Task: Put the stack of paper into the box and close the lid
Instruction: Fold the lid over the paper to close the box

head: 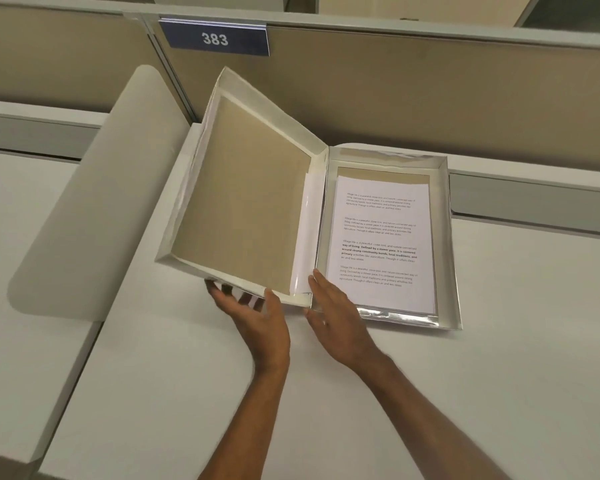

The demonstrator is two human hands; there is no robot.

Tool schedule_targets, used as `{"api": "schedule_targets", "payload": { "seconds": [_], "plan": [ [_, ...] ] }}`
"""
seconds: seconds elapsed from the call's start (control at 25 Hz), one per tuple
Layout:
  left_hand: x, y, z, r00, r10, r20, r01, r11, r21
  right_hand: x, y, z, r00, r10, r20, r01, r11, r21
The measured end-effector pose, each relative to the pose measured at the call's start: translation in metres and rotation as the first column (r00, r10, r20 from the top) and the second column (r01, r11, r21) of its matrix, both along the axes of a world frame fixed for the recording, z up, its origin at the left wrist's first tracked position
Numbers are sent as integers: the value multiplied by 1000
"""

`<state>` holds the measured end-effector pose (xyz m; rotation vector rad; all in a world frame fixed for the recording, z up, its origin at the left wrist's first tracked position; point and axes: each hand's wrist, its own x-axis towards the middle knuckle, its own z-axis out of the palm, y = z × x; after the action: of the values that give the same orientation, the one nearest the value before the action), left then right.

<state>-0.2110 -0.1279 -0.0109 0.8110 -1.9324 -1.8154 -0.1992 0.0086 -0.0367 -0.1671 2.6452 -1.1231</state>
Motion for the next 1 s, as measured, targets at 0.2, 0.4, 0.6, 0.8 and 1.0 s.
{"api": "schedule_targets", "payload": {
  "seconds": [0.2, 0.4, 0.6, 0.8, 1.0],
  "plan": [
    [13, 21, -4, 959, -281, 34, 280, 927, -250, 3, 18, 23, 887, -395, 240, 462, 762, -454],
    [20, 41, -7, 856, -501, 130, 485, 689, -539, 10, 67, 38, 690, -612, 386, 678, 361, -640],
    [26, 61, -17, 767, -579, 278, 541, 349, -765, 19, 123, 50, 438, -689, 578, 797, -1, -604],
    [24, 61, -26, 680, -670, 298, 544, 189, -817, 37, 151, 45, 388, -708, 589, 844, 18, -535],
    [14, 49, -22, 855, -460, 241, 504, 625, -596, 44, 157, 38, 447, -779, 440, 855, 227, -466]
  ]
}}
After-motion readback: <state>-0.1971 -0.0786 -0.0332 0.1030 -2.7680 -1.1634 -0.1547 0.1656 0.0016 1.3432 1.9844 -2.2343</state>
